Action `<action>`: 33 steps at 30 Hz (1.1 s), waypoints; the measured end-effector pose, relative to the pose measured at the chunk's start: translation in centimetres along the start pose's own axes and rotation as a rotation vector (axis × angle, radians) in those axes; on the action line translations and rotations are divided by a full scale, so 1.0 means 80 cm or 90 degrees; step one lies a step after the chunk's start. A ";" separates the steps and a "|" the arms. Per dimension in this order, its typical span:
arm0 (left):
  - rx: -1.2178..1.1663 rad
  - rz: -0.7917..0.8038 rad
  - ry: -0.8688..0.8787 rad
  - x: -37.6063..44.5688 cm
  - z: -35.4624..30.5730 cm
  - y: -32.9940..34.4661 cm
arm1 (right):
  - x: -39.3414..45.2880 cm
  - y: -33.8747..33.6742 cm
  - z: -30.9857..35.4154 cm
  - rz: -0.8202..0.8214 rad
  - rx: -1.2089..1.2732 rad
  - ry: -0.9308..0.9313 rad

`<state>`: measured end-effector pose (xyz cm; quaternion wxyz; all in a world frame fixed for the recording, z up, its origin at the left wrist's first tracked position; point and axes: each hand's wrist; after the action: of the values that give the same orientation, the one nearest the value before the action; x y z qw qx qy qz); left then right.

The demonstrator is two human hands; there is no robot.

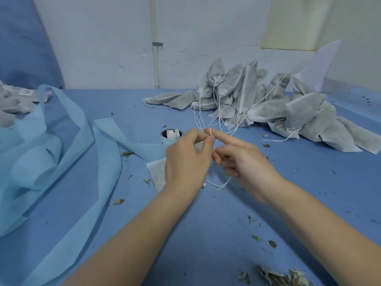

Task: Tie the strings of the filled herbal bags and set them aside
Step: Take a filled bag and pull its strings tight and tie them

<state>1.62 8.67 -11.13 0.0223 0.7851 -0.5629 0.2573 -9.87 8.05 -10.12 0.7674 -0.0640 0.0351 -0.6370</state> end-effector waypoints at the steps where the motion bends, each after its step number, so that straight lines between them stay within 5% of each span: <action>1: 0.027 0.000 0.005 0.000 0.000 0.000 | 0.000 0.000 0.000 -0.006 -0.019 -0.005; 10: 0.108 0.025 0.035 -0.003 0.000 -0.004 | -0.002 0.000 0.000 -0.009 -0.092 -0.020; 17: 0.042 0.009 -0.005 -0.002 0.002 -0.001 | -0.004 0.001 -0.006 -0.129 -0.367 -0.198; 21: -0.006 0.008 -0.025 -0.001 -0.003 -0.006 | 0.000 -0.004 -0.008 -0.141 -0.332 -0.151; 28: -0.082 0.039 -0.049 0.002 0.000 -0.009 | 0.006 -0.020 -0.009 -0.010 -0.188 -0.053; 33: -0.125 0.154 -0.020 0.003 -0.001 -0.014 | 0.008 -0.031 -0.004 0.002 -0.212 -0.048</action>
<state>2.63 8.89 -10.73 0.0588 0.7093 -0.6764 0.1894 -12.23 6.97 -10.09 0.7477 -0.2145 0.1113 -0.6185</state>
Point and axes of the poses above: each hand's wrist, its own x-axis towards the middle knuckle, its own y-axis out of the palm, z = x × y, and after that the axes turned 5 degrees about -x, right-handed
